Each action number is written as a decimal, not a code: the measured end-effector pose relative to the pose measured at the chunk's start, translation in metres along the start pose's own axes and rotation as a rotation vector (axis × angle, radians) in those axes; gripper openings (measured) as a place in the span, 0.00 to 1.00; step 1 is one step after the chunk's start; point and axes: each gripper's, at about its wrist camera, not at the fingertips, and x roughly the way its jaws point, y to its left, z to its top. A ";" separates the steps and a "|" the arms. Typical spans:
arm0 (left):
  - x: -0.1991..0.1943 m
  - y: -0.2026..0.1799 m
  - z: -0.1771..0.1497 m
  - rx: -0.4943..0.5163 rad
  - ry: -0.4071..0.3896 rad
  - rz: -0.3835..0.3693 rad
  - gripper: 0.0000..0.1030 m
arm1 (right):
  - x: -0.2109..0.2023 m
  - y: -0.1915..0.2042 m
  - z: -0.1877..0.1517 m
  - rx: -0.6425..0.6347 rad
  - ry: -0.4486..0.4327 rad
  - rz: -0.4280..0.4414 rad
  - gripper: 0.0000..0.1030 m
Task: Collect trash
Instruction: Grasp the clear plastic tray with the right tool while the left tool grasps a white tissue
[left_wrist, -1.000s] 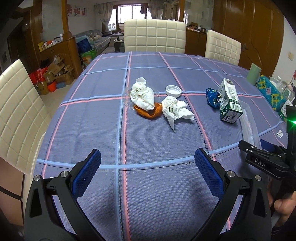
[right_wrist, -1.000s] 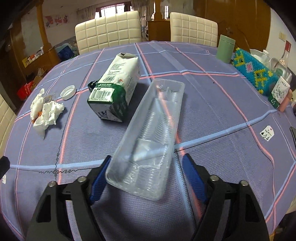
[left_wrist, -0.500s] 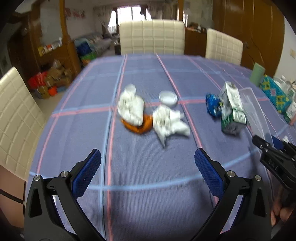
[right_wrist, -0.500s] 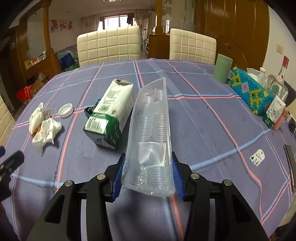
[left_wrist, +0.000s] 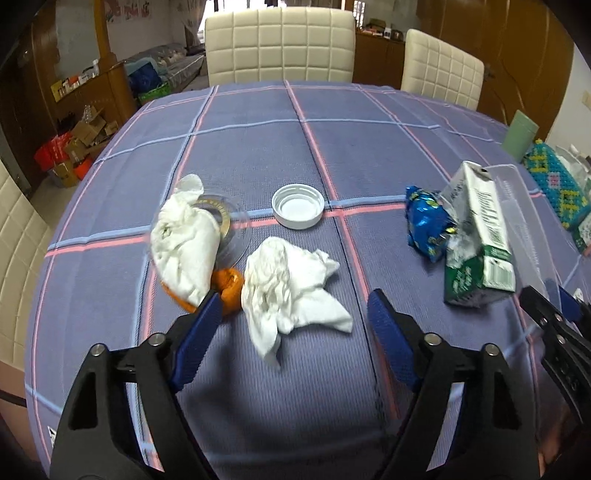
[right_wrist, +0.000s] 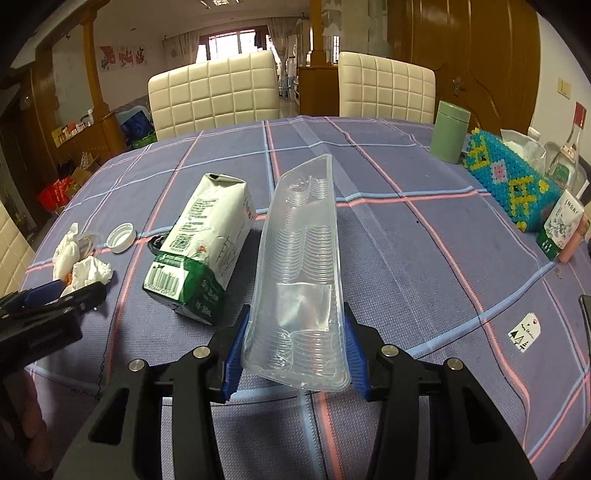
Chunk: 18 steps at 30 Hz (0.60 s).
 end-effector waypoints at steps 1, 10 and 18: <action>0.001 -0.001 0.001 0.006 -0.006 0.006 0.74 | 0.002 -0.001 0.000 0.003 0.005 0.004 0.44; -0.001 -0.010 -0.004 0.077 -0.009 -0.008 0.20 | 0.002 0.000 -0.002 0.002 0.008 0.024 0.44; -0.041 0.003 -0.025 0.054 -0.052 -0.061 0.20 | -0.025 0.008 -0.007 -0.017 -0.046 0.012 0.44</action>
